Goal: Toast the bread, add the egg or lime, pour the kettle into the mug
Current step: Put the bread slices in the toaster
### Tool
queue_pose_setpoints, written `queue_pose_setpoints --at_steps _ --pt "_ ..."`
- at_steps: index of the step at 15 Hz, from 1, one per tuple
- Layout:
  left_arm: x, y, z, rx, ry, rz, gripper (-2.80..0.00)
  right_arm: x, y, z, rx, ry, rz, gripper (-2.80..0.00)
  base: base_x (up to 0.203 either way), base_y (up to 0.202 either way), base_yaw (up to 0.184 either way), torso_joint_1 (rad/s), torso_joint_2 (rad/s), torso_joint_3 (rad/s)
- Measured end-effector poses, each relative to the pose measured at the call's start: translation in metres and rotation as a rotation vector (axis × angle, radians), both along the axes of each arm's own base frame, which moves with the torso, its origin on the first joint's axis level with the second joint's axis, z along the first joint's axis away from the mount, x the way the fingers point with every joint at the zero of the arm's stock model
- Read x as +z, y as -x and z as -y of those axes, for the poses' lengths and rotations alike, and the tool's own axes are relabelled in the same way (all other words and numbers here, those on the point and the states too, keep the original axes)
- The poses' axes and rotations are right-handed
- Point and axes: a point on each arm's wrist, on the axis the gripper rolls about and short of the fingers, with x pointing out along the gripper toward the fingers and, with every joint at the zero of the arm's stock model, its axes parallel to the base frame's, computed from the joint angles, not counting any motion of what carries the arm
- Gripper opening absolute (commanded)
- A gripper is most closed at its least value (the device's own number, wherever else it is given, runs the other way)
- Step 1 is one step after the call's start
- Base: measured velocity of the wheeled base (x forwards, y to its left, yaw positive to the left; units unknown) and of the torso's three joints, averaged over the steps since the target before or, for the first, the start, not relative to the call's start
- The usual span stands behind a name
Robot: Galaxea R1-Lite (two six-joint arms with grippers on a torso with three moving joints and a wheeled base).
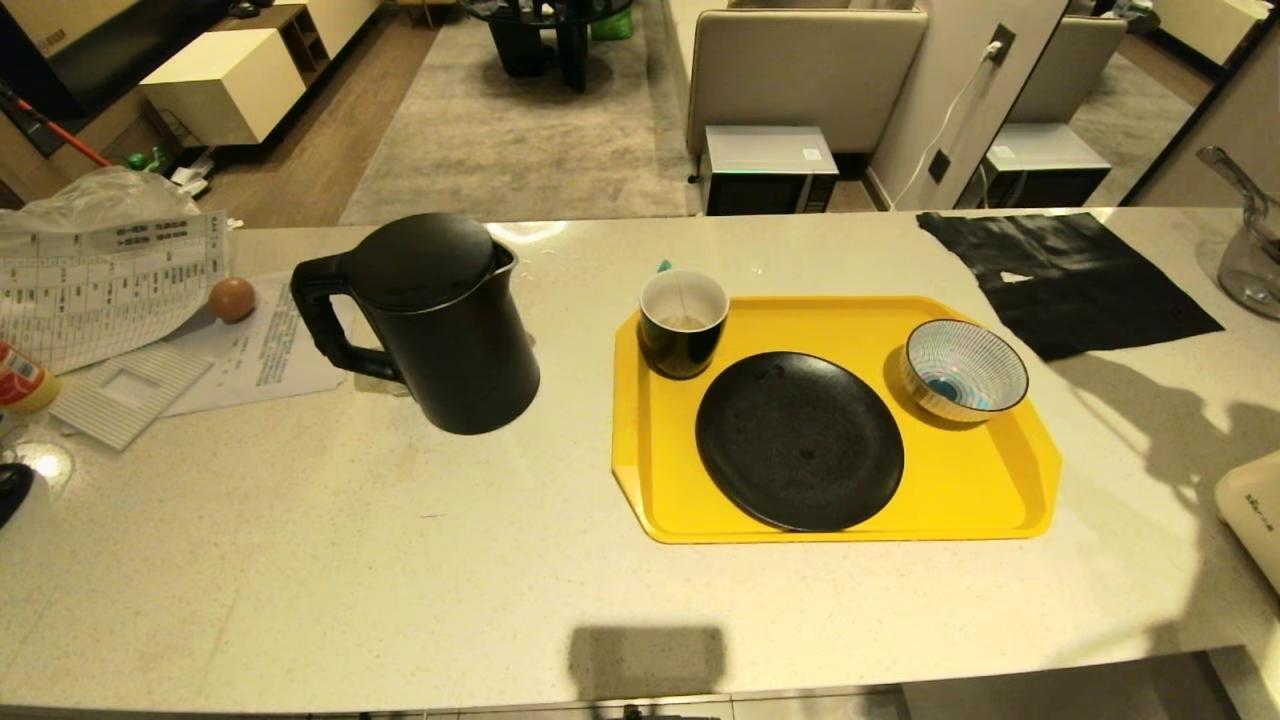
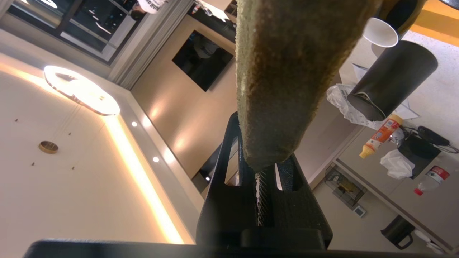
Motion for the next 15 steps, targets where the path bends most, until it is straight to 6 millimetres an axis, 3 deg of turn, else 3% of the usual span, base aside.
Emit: queue_pose_setpoints --at_steps 15 --pt "0.0 0.0 0.0 0.001 0.0 0.0 -2.8 0.0073 0.0024 -0.0027 -0.027 0.076 0.041 -2.8 0.0 0.0 0.0 0.0 0.0 0.0"
